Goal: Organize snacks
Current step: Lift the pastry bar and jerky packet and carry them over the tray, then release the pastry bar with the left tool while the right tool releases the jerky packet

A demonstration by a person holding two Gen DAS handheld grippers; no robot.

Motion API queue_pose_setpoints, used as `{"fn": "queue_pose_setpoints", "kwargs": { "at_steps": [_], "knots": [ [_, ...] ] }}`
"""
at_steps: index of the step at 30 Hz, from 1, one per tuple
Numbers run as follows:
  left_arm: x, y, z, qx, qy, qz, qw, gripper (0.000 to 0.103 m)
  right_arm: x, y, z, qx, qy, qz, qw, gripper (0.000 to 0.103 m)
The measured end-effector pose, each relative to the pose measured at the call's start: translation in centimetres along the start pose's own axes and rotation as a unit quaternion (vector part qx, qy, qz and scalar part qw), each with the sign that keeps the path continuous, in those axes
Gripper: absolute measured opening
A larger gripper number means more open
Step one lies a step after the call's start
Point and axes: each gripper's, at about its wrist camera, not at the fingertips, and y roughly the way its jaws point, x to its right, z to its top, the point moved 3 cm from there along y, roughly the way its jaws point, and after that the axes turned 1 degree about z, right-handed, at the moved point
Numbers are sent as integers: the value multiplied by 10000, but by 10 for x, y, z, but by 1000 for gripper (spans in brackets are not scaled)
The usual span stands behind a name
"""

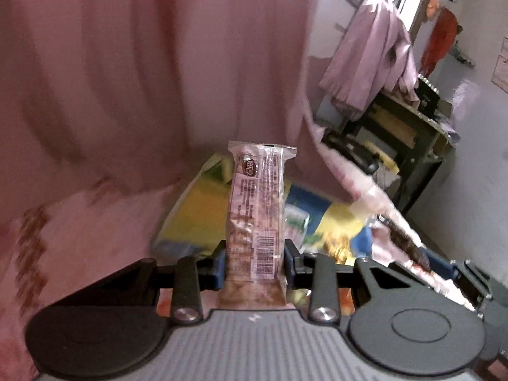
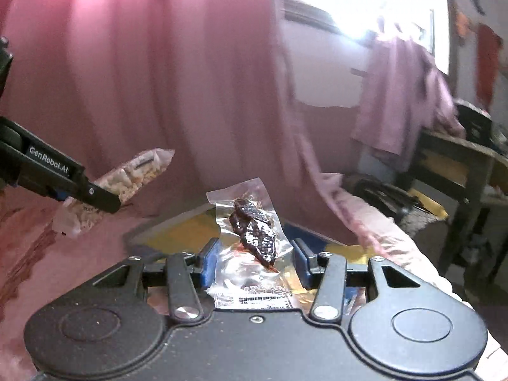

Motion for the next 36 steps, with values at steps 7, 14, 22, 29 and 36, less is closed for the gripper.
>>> {"fn": "queue_pose_setpoints", "kwargs": {
  "at_steps": [7, 14, 22, 29, 36],
  "knots": [
    [52, 72, 21, -123, 284, 4, 9995, 38, 51, 44, -1, -183, 539, -294, 9979, 50],
    [66, 125, 11, -618, 332, 198, 9973, 38, 65, 86, -14, -745, 728, -142, 9945, 50],
    [60, 146, -1, -1023, 341, 547, 9927, 38, 65, 110, -26, -1251, 833, 7, 9886, 50],
    [55, 156, -4, -1264, 222, 654, 9896, 38, 63, 122, -33, -1501, 887, 103, 9846, 50],
    [51, 161, -8, -1412, 171, 731, 9871, 38, 59, 125, -37, -1577, 899, 151, 9833, 51]
  ]
}}
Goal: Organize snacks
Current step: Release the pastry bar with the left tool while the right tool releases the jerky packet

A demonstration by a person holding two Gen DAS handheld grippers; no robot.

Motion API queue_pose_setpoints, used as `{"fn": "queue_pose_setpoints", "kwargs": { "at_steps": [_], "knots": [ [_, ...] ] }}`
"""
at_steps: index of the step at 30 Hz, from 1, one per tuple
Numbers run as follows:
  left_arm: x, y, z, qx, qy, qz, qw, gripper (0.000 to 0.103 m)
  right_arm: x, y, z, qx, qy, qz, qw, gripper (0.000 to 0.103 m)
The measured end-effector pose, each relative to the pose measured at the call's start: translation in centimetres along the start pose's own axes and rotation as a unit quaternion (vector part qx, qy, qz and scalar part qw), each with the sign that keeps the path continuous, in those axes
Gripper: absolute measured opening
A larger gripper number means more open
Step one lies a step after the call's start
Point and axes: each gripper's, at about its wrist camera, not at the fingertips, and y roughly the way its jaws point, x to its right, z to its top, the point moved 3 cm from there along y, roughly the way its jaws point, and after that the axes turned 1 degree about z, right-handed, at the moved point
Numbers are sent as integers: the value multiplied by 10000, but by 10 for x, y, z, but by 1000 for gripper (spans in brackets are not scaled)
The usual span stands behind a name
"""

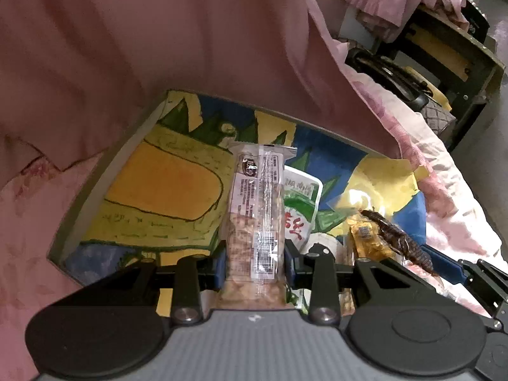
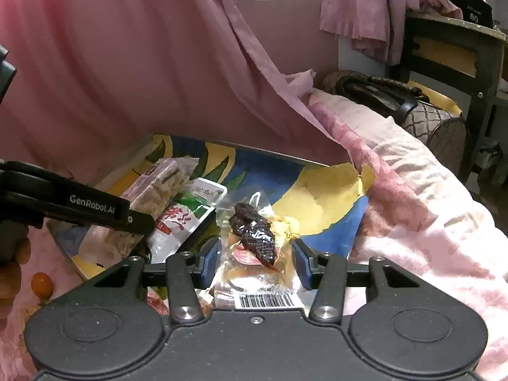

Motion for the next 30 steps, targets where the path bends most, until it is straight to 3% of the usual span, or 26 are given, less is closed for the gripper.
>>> {"fn": "queue_pose_setpoints", "kwargs": {
  "at_steps": [10, 14, 16, 18, 24, 30],
  "knots": [
    [0, -3, 0, 15, -73, 1, 10000, 39, 5, 2, -1, 24, 241, 75, 9997, 53],
    [-1, -12, 1, 152, -141, -21, 9998, 57, 7, -4, 2, 186, 339, 71, 9992, 62],
    [-2, -18, 1, 228, -133, -12, 9997, 58, 9, -8, 3, 280, 394, 73, 9988, 65],
    [-4, -25, 2, 328, -135, -17, 9994, 70, 9, -13, 5, 401, 438, 64, 9982, 69],
    [-12, -59, 0, 906, -145, -11, 9958, 86, 3, -41, 11, 970, 456, 87, 9942, 82],
    [-23, -104, -11, 1604, -139, 27, 9869, 100, -16, -85, 12, 1564, 282, 126, 9872, 91]
  ]
}}
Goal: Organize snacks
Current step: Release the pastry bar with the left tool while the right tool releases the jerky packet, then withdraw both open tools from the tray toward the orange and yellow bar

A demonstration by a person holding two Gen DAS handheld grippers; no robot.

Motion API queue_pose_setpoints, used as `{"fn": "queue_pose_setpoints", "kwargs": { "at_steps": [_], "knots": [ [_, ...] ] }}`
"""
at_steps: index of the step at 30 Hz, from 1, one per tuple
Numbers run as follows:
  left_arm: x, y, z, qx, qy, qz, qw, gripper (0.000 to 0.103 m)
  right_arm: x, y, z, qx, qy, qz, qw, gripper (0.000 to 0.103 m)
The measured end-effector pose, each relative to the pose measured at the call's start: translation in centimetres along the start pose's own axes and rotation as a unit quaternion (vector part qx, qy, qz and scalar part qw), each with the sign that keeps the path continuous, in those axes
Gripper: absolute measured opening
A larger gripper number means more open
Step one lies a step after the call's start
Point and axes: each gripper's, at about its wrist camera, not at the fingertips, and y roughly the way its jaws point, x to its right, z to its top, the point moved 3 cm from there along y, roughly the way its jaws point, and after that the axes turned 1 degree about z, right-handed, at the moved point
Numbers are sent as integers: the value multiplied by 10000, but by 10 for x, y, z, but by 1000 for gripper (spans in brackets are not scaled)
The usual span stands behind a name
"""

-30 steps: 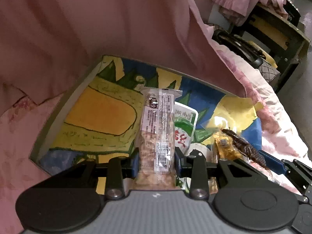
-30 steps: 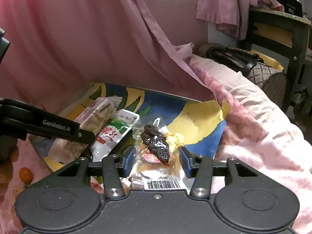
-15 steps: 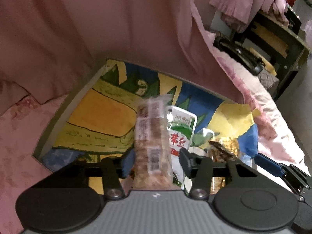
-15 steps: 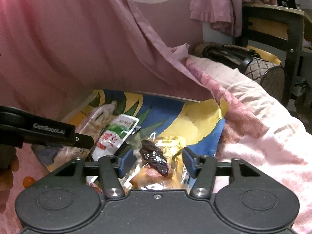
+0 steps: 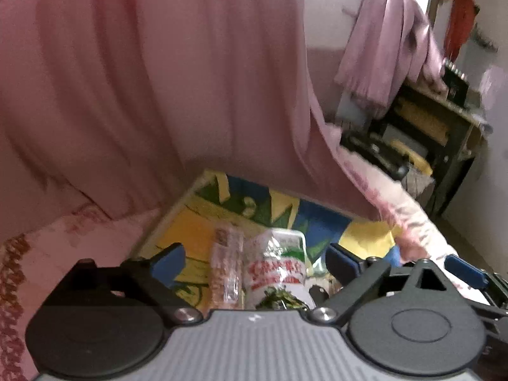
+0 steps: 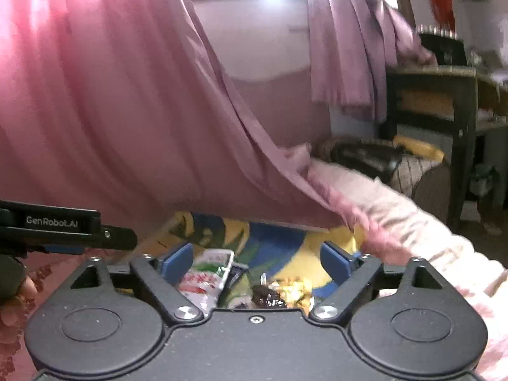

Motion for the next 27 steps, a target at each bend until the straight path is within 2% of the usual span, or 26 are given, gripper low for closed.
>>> {"fn": "queue_pose_setpoints", "kwargs": {
  "at_steps": [5, 12, 20, 27],
  "knots": [
    [-14, -41, -4, 508, -15, 84, 9987, 103, -15, -36, 8, 422, -23, 40, 9991, 100],
    [-36, -95, -22, 954, -19, 217, 9952, 103, -33, -84, 1, 646, 33, 31, 9979, 102],
    [-66, -142, -57, 1146, 12, 407, 9926, 103, -67, -124, -18, 656, 65, 97, 9978, 102],
    [-93, -170, -90, 1163, 62, 731, 9905, 103, -102, -154, -41, 592, 113, 262, 9978, 102]
  ]
}}
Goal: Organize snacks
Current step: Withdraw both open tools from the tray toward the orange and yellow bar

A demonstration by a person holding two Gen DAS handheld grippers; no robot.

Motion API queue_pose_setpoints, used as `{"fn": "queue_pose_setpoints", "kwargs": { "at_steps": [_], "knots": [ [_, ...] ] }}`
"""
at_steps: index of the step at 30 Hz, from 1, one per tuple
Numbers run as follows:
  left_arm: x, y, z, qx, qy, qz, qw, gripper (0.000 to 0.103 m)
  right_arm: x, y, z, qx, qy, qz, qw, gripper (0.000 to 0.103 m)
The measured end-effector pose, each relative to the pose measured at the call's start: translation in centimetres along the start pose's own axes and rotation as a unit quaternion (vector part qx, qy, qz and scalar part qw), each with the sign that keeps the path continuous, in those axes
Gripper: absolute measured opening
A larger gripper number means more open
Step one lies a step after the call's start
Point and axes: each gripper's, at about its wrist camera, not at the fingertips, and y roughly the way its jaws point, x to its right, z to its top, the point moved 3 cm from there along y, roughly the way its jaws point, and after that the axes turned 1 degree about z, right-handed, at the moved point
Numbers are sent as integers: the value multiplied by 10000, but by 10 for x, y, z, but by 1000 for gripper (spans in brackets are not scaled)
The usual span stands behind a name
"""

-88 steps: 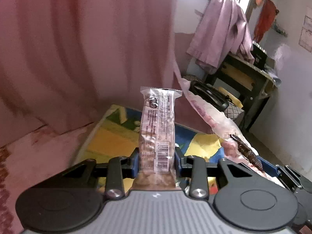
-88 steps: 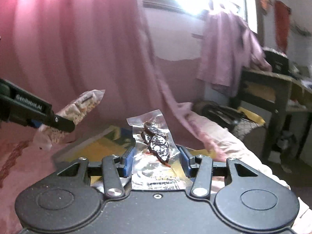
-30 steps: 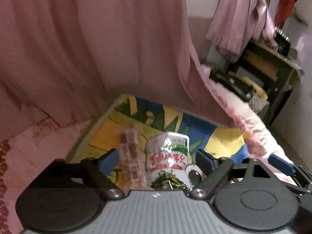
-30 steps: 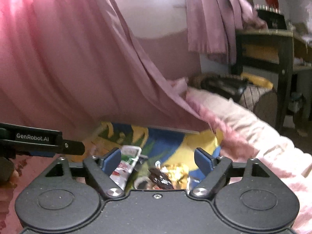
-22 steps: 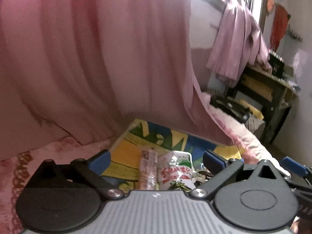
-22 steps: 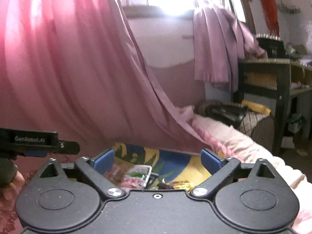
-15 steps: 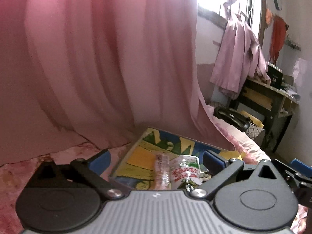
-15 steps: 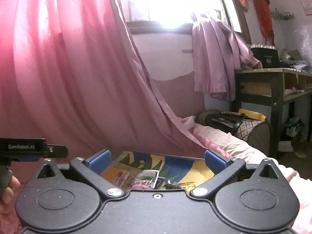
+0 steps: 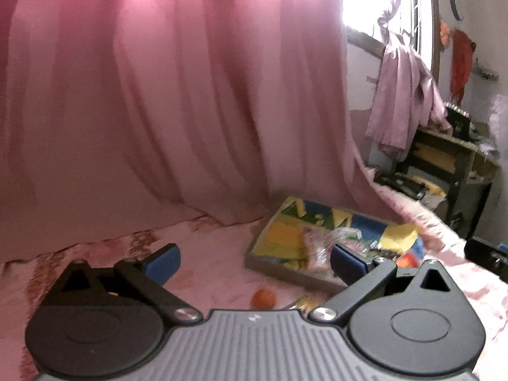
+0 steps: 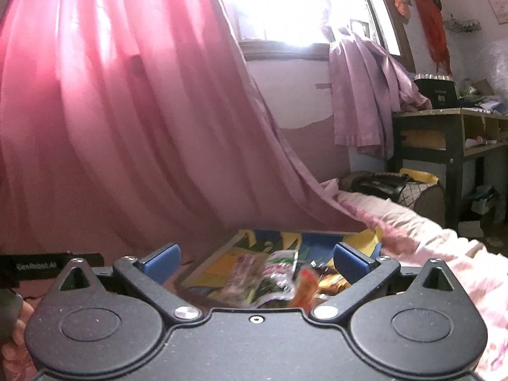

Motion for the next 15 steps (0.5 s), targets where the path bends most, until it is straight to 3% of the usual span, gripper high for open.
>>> {"fn": "queue_pose_setpoints", "kwargs": {
  "at_steps": [4, 10, 15],
  "knots": [
    [-16, -14, -20, -103, 62, 200, 9997, 103, -14, -10, -13, -186, 44, 33, 9998, 102],
    [-33, -19, -44, -819, 224, 634, 9944, 103, -28, -14, -34, -616, 58, -37, 9981, 102],
    [-42, -25, -53, -1156, 87, 681, 9909, 103, -37, -11, -47, -953, -28, -77, 9954, 102]
  ]
}}
